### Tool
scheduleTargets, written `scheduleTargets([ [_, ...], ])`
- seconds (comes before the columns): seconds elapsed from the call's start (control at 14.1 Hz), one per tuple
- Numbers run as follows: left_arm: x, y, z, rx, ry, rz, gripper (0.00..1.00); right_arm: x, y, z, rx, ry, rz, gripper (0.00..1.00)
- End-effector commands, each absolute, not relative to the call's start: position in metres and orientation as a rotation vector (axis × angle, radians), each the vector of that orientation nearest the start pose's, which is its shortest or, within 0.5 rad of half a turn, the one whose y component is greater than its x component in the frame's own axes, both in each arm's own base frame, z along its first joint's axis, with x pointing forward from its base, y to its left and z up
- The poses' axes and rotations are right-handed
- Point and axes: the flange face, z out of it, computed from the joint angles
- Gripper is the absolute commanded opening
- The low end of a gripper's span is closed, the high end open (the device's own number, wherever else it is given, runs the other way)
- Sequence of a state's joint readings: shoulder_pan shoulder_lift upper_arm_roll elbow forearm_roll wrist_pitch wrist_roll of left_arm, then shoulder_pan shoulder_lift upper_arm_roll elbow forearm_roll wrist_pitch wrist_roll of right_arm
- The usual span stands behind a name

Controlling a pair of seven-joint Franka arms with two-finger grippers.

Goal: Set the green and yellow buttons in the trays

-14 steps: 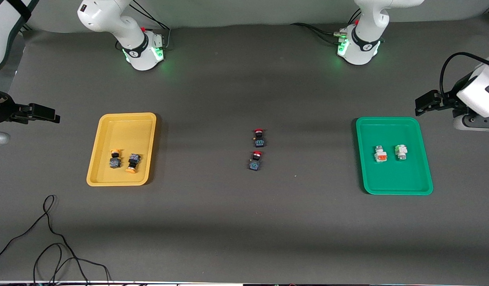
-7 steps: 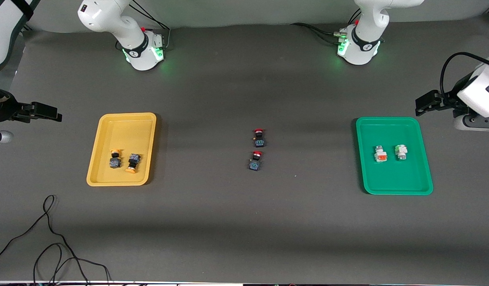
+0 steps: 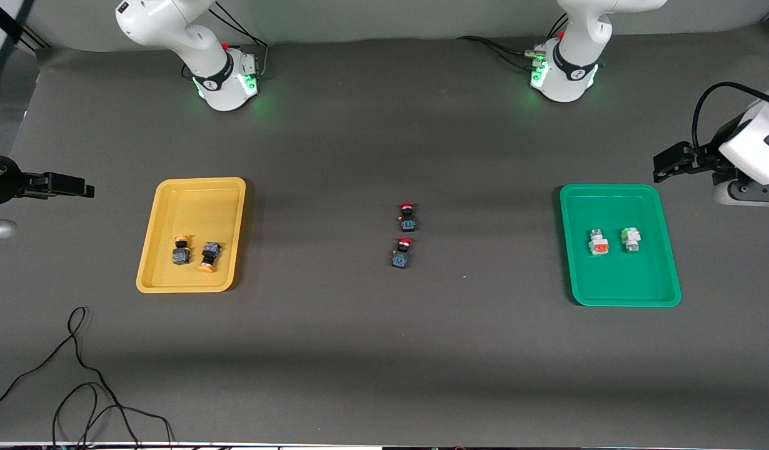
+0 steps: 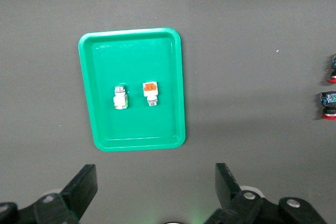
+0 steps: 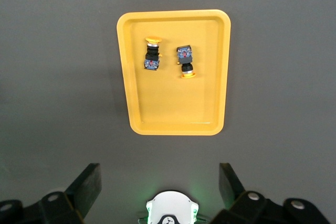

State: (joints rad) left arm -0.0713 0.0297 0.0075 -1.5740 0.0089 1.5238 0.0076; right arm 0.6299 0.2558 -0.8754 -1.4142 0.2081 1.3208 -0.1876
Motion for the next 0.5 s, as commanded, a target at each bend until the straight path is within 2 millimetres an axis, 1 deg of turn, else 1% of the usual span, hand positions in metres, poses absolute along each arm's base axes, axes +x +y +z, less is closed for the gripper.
scheduleTargets([
  [0.0, 0.561, -0.036, 0.606, -3.116, 0.122, 0.114, 1.00, 0.557, -0.054, 0.596, -3.052, 0.085, 0.290, 1.00],
  [0.14, 0.561, -0.035, 0.607, -3.116, 0.119, 0.112, 1.00, 0.549, -0.057, 0.591, -3.035, 0.091, 0.277, 0.99],
  [0.28, 0.561, -0.035, 0.606, -3.116, 0.119, 0.114, 1.00, 0.546, -0.064, 0.594, -3.026, 0.102, 0.266, 1.00],
  [0.43, 0.561, -0.035, 0.606, -3.118, 0.119, 0.114, 1.00, 0.543, -0.064, 0.596, -3.036, 0.096, 0.264, 0.99],
])
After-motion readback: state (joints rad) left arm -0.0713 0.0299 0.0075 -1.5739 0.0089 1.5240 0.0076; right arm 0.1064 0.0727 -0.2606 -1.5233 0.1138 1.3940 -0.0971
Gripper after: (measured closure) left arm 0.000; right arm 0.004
